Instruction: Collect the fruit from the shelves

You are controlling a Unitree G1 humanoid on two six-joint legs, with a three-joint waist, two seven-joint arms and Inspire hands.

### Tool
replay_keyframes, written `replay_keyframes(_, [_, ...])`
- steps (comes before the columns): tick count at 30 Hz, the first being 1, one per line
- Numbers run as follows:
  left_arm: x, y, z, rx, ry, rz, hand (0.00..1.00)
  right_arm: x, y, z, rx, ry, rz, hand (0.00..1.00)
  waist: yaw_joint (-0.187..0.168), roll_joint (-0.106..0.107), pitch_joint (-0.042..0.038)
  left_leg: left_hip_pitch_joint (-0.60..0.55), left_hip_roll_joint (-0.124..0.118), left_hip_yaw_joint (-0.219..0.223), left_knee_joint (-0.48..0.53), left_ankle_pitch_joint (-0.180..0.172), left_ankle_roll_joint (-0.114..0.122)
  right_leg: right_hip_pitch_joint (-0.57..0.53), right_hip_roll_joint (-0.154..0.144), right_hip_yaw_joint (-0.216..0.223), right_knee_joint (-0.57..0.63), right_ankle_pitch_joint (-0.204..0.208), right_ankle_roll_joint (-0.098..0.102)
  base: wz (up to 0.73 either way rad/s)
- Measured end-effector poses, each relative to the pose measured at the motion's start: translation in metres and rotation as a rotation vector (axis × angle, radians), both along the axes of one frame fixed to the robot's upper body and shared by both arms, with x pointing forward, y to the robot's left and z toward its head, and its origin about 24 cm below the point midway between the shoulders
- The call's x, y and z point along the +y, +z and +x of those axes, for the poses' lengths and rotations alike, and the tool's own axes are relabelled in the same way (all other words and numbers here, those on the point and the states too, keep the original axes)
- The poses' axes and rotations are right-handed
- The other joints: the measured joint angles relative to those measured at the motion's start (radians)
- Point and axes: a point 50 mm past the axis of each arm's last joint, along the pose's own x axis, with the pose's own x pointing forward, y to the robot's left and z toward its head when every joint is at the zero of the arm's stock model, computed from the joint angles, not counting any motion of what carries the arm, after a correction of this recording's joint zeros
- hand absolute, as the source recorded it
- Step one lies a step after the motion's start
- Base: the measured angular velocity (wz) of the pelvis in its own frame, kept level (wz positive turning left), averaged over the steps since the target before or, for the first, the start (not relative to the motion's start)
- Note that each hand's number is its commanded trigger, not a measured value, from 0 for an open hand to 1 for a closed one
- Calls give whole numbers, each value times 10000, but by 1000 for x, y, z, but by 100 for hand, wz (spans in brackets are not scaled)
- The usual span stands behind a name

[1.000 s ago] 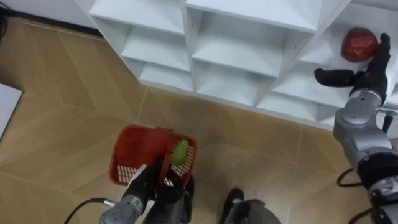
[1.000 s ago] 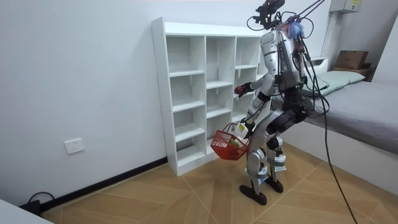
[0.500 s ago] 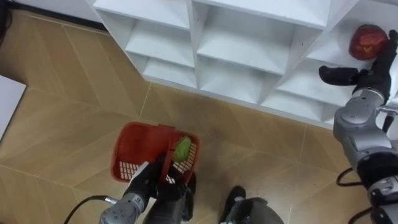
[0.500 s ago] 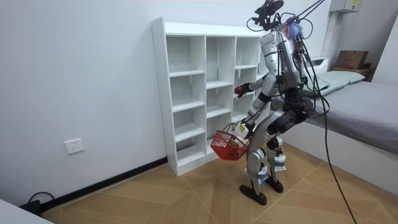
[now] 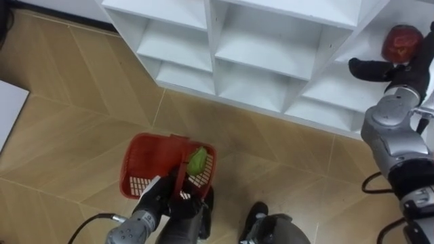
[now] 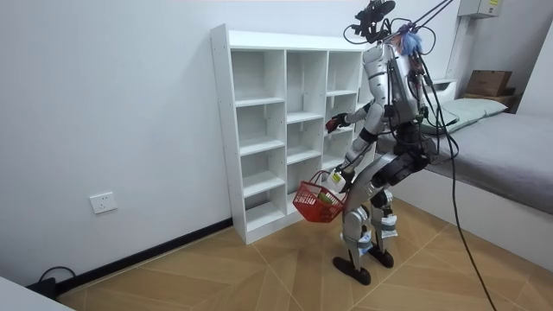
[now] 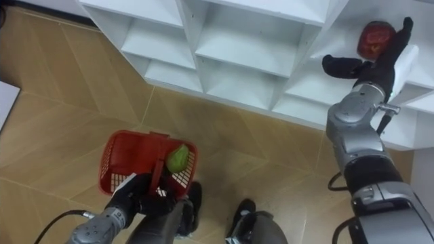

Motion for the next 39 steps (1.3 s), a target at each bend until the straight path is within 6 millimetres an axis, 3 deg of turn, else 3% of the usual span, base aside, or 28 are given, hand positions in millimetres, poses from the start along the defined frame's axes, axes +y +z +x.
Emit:
replay_keyframes(16, [3,-2,-5,95,201,-86,100,-5,9,2,-297,183,344,0,0,-3,-5,256,2,17,-86,-10,-13,242,0,-13,-69,-2,-2,0])
replay_keyframes(39, [4,-1,-10,76,280,-179,100,-8,-4,-2,268,461,379,0,18,-13,-1,362,6,-72,-125,-11,-15,461,13,-153,-205,-7,10,1])
